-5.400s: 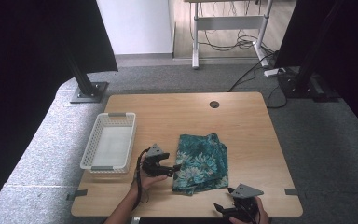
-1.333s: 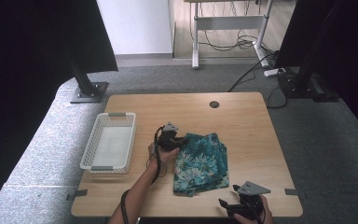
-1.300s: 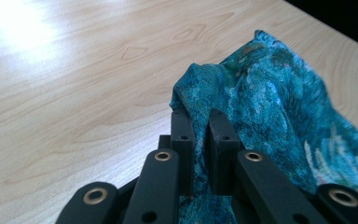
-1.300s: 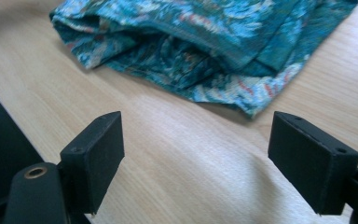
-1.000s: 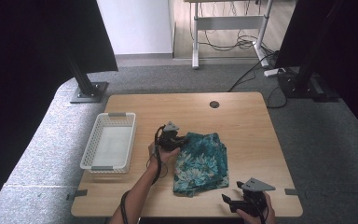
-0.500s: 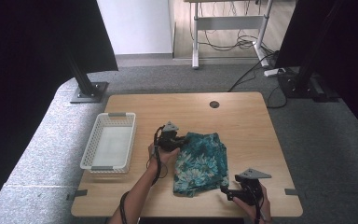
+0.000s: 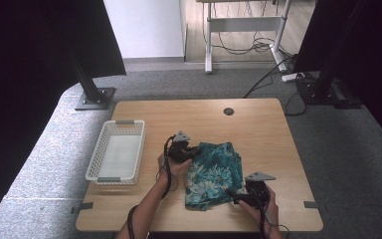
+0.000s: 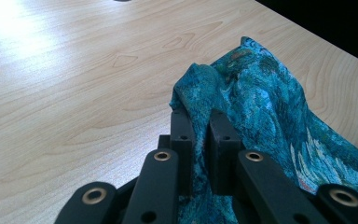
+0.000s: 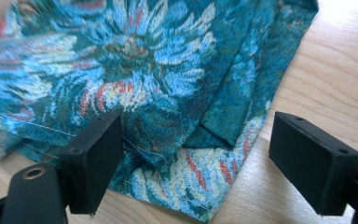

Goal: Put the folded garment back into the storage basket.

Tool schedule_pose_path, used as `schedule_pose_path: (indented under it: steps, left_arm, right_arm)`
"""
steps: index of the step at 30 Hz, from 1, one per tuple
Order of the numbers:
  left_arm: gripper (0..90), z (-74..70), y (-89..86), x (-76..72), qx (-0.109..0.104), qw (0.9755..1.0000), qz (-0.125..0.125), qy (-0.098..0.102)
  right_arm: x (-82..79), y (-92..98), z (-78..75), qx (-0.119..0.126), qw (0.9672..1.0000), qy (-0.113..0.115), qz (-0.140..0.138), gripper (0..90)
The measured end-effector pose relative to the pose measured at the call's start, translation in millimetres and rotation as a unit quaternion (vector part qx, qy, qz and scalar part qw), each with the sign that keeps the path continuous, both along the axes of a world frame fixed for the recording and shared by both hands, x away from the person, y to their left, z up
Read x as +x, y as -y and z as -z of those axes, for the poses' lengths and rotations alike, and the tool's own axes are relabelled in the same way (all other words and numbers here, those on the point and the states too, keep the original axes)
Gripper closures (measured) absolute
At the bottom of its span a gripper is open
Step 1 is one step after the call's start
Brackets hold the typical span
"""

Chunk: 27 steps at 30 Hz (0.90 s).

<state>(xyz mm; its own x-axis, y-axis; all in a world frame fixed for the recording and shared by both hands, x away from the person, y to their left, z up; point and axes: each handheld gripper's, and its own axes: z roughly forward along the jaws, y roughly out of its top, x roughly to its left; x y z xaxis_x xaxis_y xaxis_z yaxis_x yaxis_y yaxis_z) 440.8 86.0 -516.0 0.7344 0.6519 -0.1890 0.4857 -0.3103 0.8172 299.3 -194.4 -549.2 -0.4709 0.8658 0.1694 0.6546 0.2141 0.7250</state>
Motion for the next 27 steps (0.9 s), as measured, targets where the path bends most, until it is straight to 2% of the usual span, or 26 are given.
schedule_pose_path:
  steps: [4,14,18,27]
  left_arm:
    - [81.8,0.1,0.0,-0.9,0.000,1.0000,0.001,0.000]
    - [81.7,0.9,0.5,-2.3,-0.002,1.0000,0.007,0.000]
    - [81.6,0.8,1.0,-3.2,-0.005,1.0000,0.009,0.000]
    - [81.6,1.3,1.9,-5.8,-0.011,0.9999,0.009,0.000]
  right_arm:
    - [0.4,-5.3,2.7,-0.015,0.9999,-0.006,0.001,15.8]
    - [-1.3,-14.0,4.6,-0.059,0.9982,0.007,0.000,15.1]
    - [-2.5,-17.3,5.2,-0.066,0.9976,0.020,-0.001,24.6]
    - [-7.9,-20.0,5.8,-0.050,0.9978,0.040,-0.018,52.9]
